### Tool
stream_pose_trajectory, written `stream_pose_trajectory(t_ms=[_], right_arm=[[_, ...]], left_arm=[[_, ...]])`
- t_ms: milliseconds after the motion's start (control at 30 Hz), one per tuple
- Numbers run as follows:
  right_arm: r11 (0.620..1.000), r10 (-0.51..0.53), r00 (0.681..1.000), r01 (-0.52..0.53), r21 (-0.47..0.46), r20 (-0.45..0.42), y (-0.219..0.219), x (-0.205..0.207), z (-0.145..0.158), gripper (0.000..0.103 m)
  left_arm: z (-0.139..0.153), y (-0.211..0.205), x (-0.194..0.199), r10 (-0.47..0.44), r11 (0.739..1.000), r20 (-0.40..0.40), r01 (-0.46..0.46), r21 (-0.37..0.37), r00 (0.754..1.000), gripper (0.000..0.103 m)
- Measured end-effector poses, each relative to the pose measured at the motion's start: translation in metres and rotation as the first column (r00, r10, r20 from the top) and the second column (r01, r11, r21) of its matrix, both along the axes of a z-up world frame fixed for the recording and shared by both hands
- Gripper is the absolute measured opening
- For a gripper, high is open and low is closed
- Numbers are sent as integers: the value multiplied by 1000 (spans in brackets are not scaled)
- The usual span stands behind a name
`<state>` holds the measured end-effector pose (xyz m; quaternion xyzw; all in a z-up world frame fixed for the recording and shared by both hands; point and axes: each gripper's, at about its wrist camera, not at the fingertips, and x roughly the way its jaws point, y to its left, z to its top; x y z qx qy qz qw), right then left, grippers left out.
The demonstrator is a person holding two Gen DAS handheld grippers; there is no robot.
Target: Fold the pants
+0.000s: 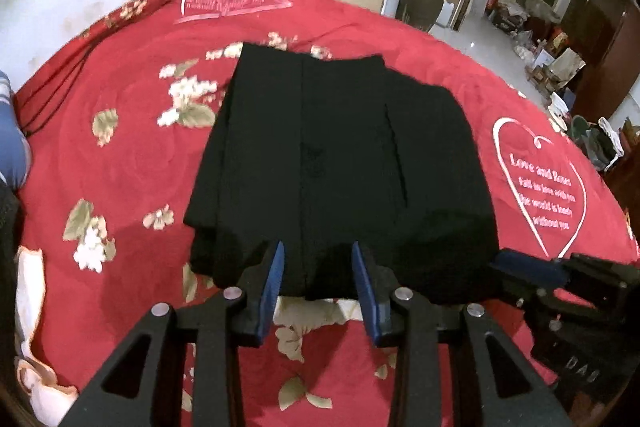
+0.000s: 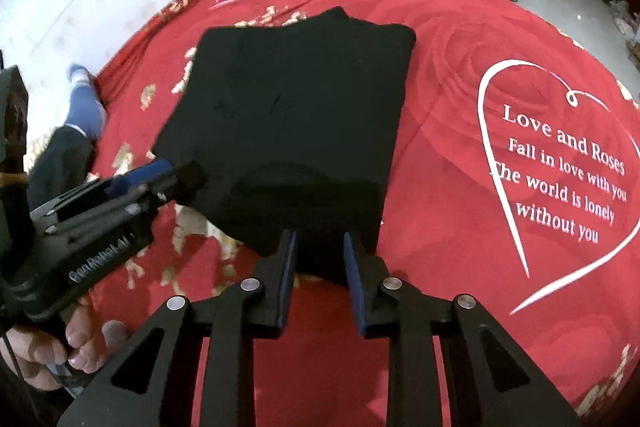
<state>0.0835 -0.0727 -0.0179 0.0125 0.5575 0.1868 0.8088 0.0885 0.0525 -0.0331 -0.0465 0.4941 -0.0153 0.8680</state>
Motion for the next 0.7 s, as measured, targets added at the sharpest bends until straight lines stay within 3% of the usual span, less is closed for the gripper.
stream_pose_trajectory(t_ms=[133, 400, 700], right_arm=[[999, -11, 999, 9, 36, 46, -3, 15, 18, 25], [999, -28, 997, 26, 38, 68, -2, 88, 16, 25], [999, -27, 998, 26, 28, 53, -10, 130, -10, 24]], left_arm=[[-1, 0, 0, 5, 1000, -11, -5, 0, 1000, 38], [5, 5, 7, 4, 1000, -7, -4, -12, 1000, 37], [14, 33, 81, 47, 999, 51, -47, -10, 998, 38]])
